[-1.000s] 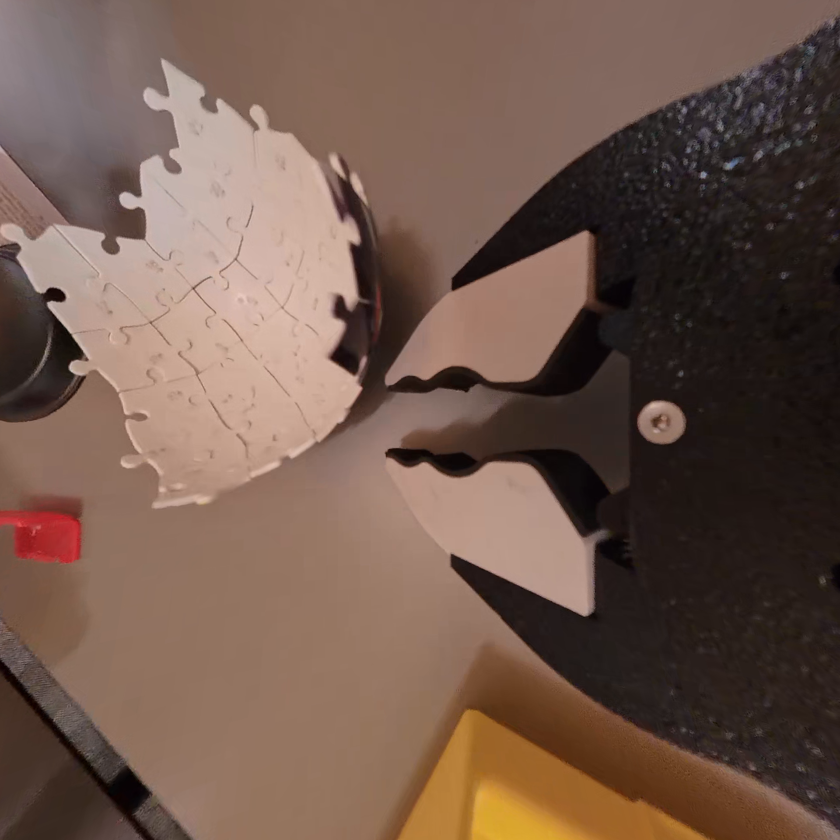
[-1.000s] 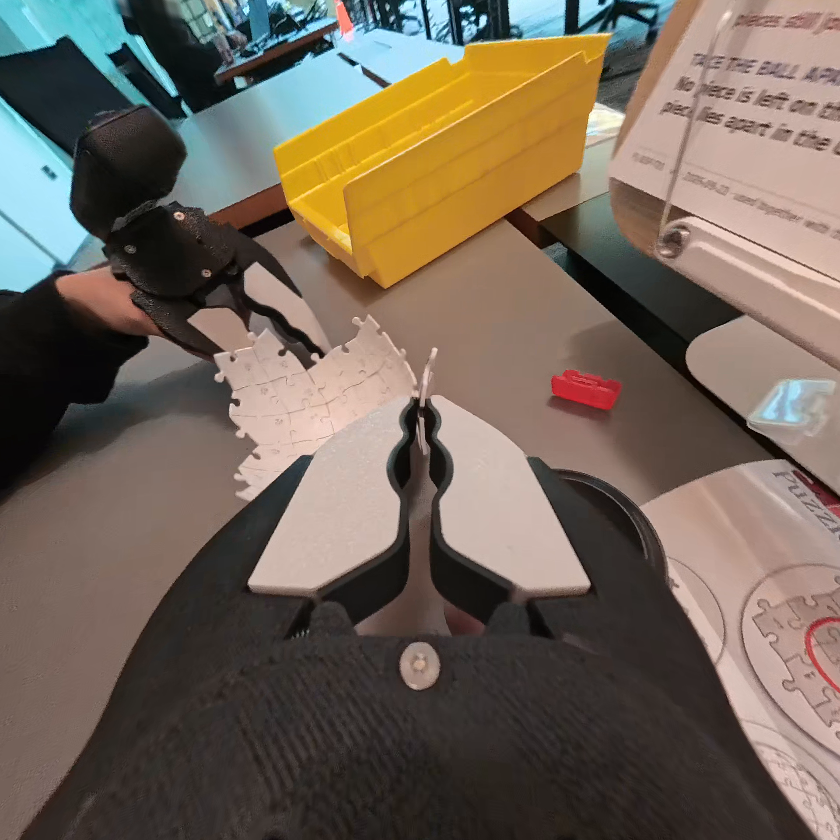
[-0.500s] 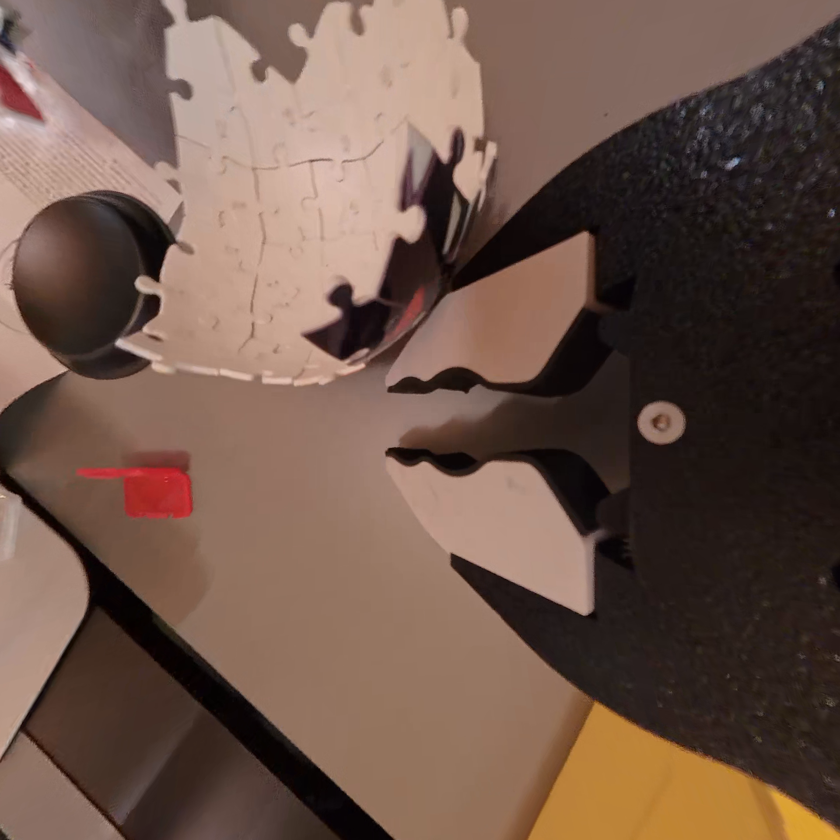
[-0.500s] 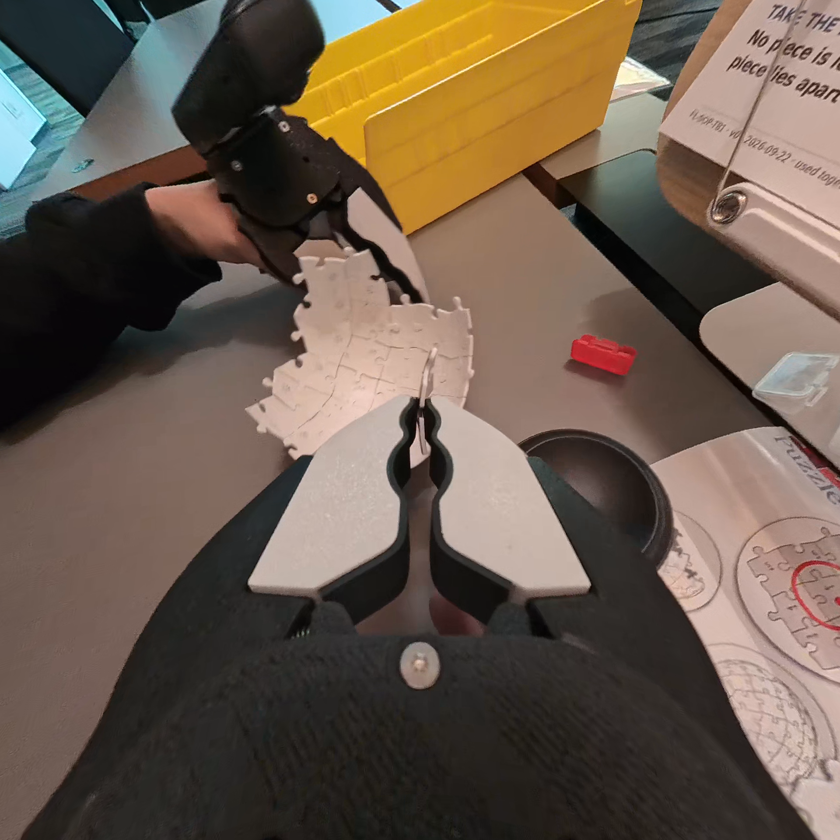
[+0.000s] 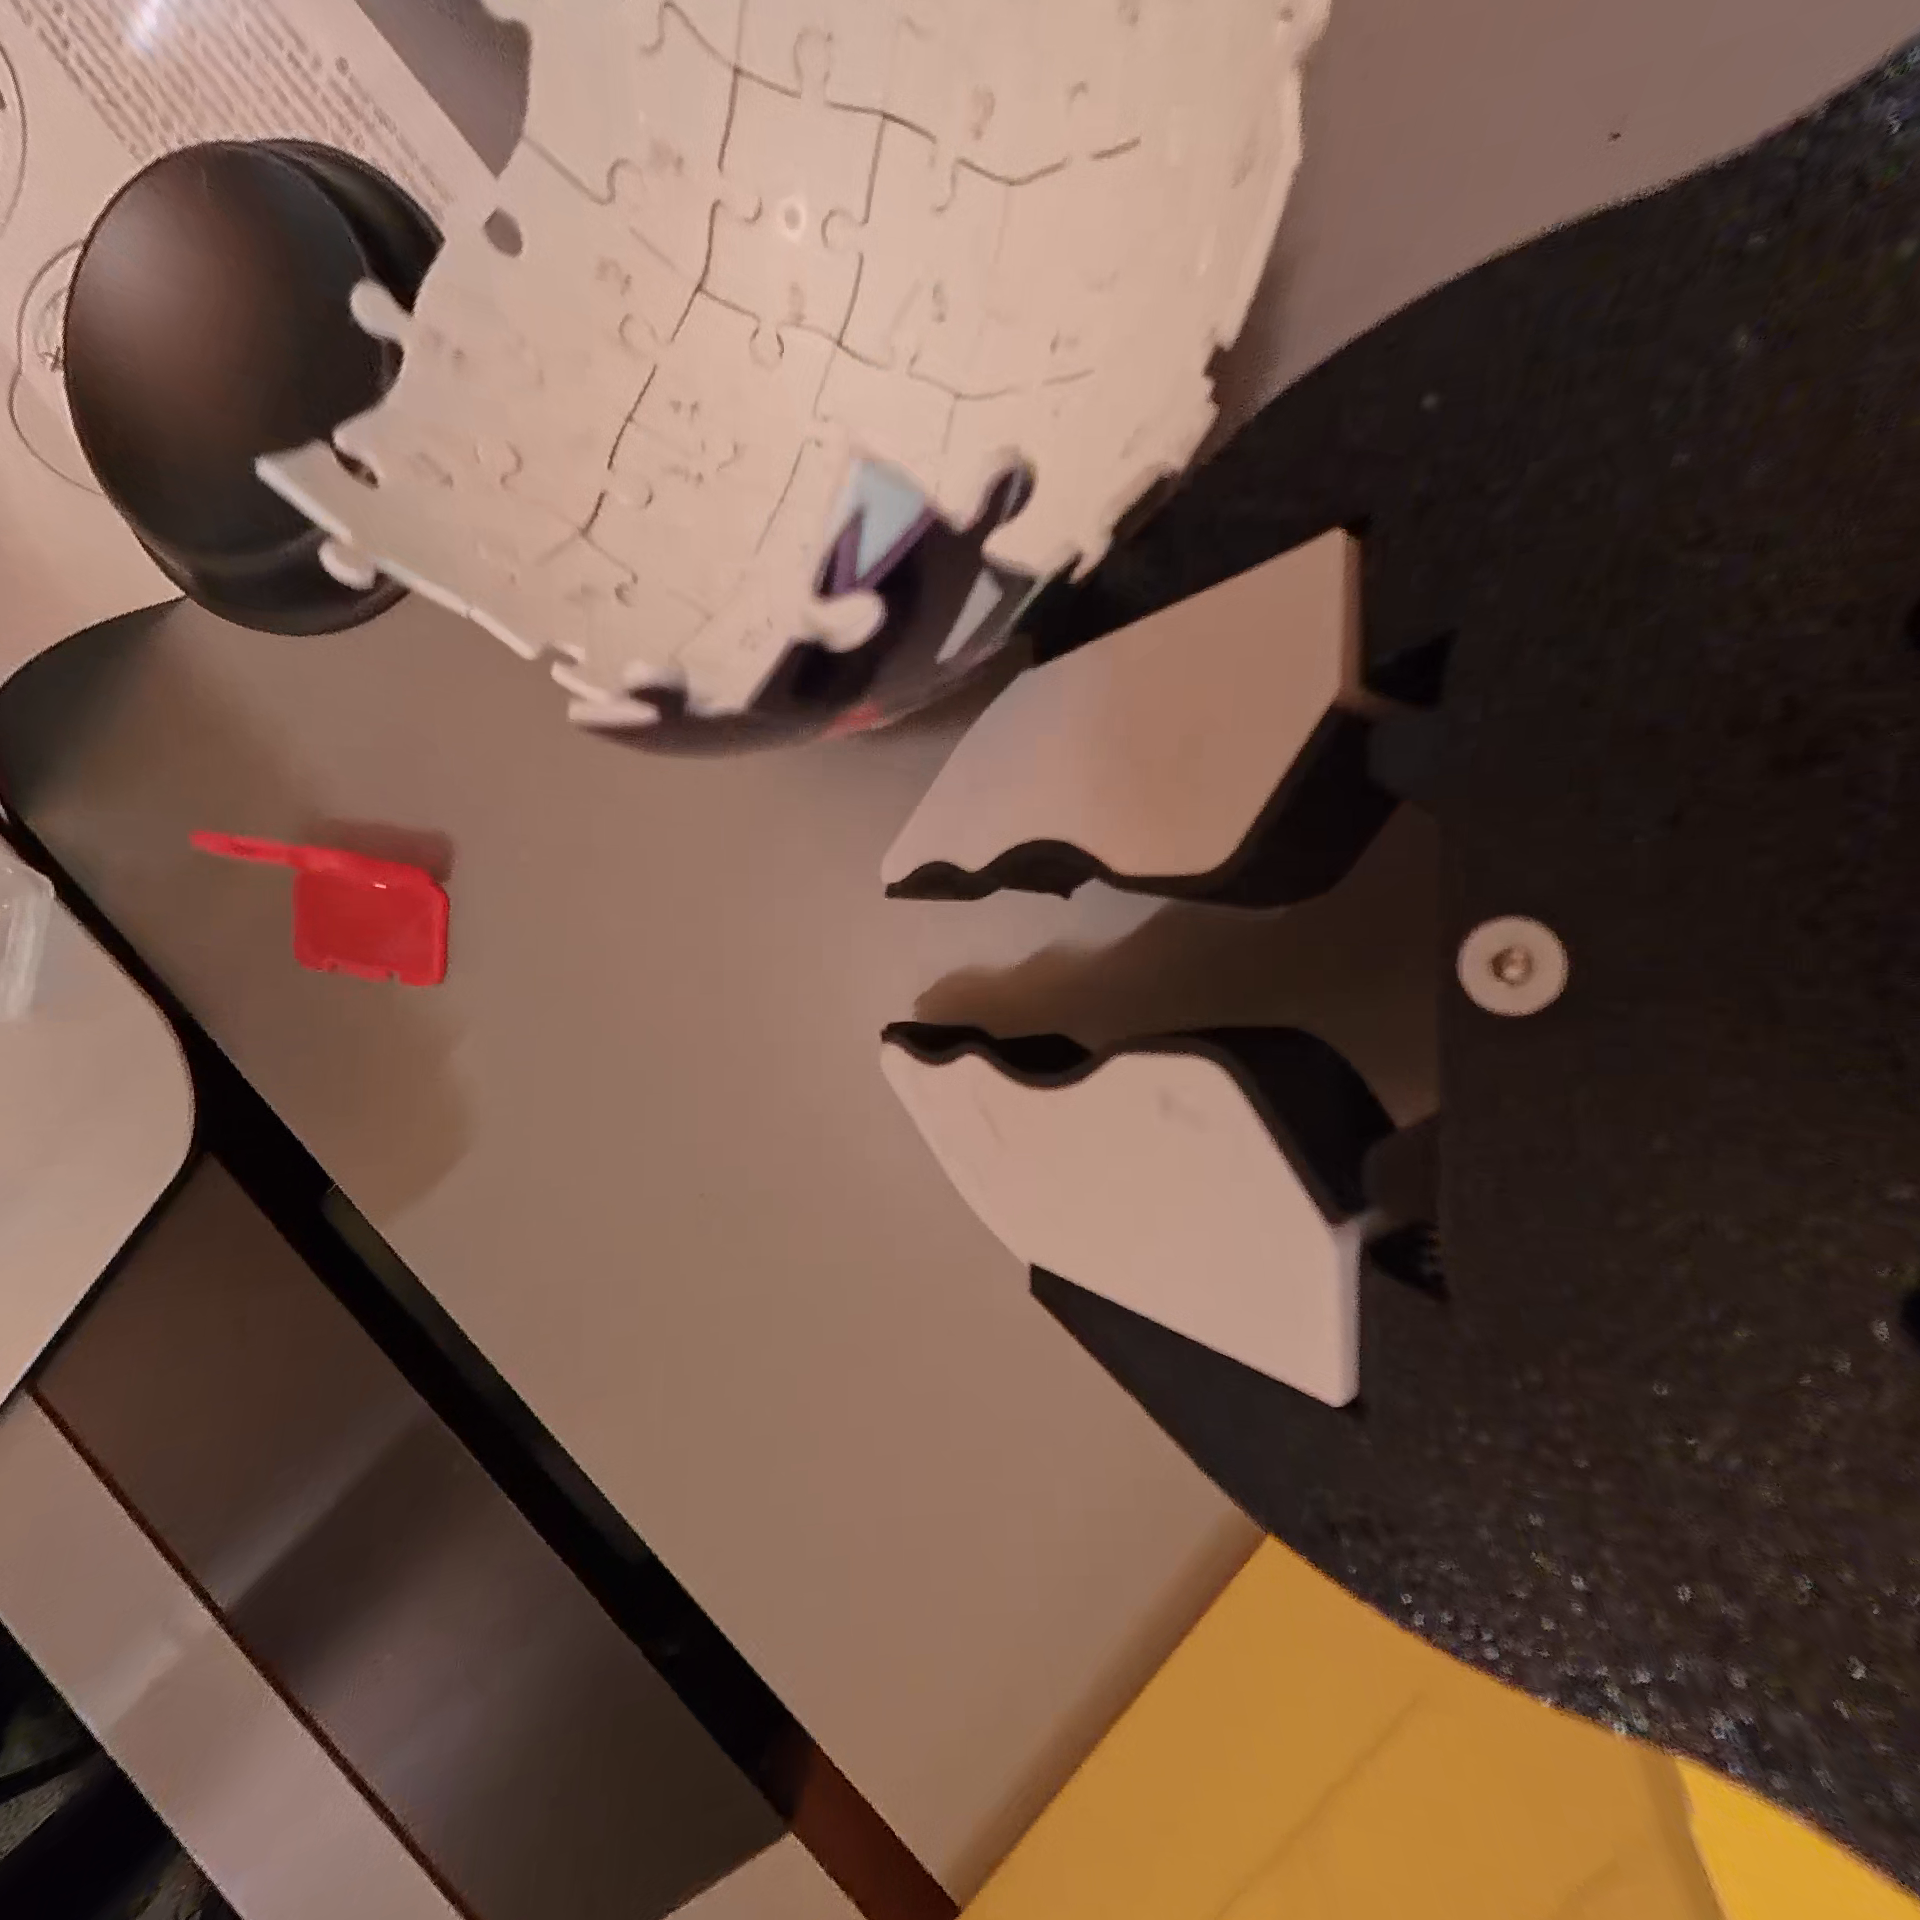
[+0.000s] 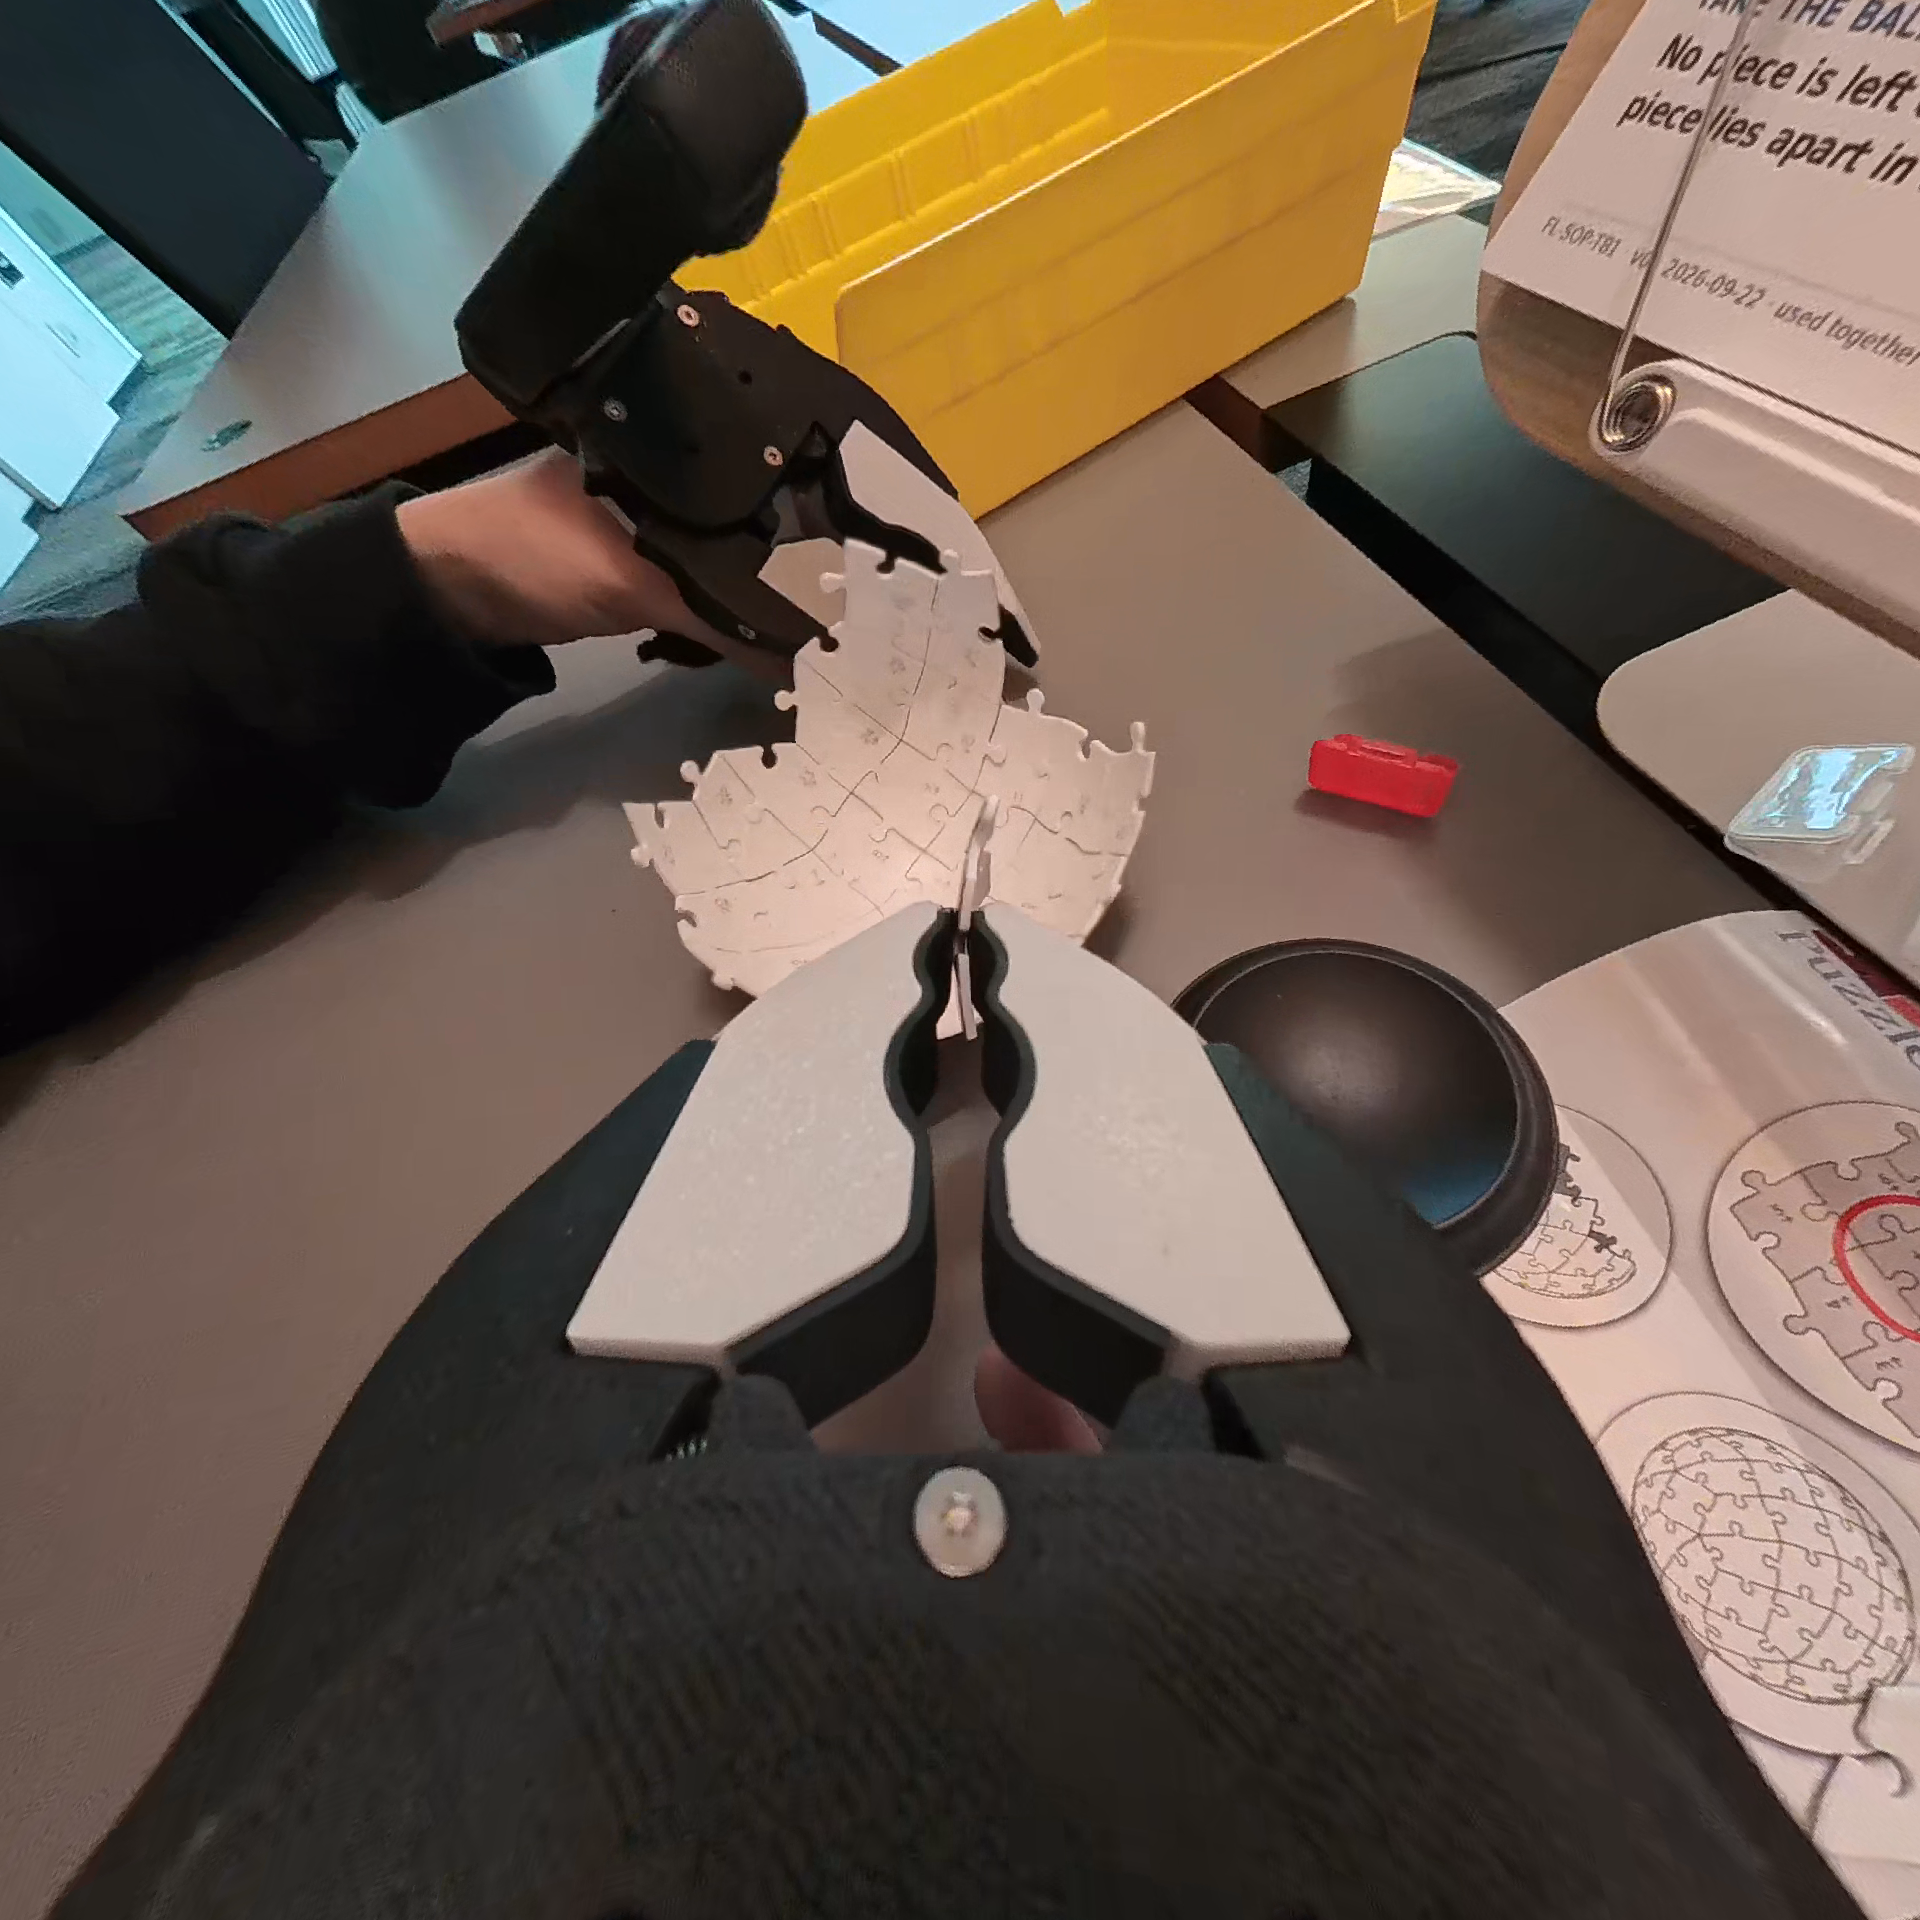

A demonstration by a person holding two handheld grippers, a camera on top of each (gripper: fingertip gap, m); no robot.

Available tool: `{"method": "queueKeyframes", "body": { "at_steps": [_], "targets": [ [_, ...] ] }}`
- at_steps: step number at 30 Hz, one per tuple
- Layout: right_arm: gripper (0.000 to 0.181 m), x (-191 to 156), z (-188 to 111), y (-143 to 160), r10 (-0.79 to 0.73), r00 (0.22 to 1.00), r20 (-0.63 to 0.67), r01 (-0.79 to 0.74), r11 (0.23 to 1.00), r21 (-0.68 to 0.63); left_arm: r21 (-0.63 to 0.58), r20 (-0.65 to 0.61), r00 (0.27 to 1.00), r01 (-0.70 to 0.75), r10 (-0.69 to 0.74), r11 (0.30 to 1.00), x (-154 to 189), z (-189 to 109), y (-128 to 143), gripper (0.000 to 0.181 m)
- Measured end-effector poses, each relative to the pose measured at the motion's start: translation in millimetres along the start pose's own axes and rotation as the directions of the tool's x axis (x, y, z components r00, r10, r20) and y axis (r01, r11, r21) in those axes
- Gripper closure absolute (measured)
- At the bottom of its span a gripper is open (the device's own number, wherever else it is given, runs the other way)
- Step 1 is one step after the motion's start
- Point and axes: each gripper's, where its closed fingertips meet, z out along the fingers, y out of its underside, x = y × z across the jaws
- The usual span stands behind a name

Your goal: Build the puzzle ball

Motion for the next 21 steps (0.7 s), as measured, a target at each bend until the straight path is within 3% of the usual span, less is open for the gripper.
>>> {"method": "queueKeyframes", "body": {
  "at_steps": [1,10,15,17,18,21],
  "targets": [
    [0.179,0,0,0,0.0,1.0,0.002,0.0,1.0,-0.001,0.005,0.006,1.0,-0.003,0.003,1.0,0,0,-1,0.159],
    [0.179,-1,-2,-5,-0.037,0.999,0.004,0.037,0.999,0.029,-0.017,0.058,0.998,-0.018,0.019,1.0,-7,0,0,0.159],
    [0.179,1,-6,-22,-0.212,0.971,-0.108,0.222,0.97,0.097,-0.01,0.137,0.991,0.017,-0.015,1.0,-22,-11,2,0.155],
    [0.179,5,-13,-39,-0.379,0.883,-0.278,0.422,0.9,0.113,0.01,0.185,0.982,0.044,-0.045,0.999,-33,-19,2,0.155],
    [0.179,8,-18,-46,-0.472,0.791,-0.389,0.538,0.84,0.075,0.019,0.212,0.976,0.054,-0.057,0.998,-39,-24,2,0.16],
    [0.179,-1,-33,-67,-0.69,0.407,-0.599,0.818,0.567,-0.098,0.034,0.325,0.941,0.094,-0.1,0.995,-53,-51,-1,0.156]
  ]
}}
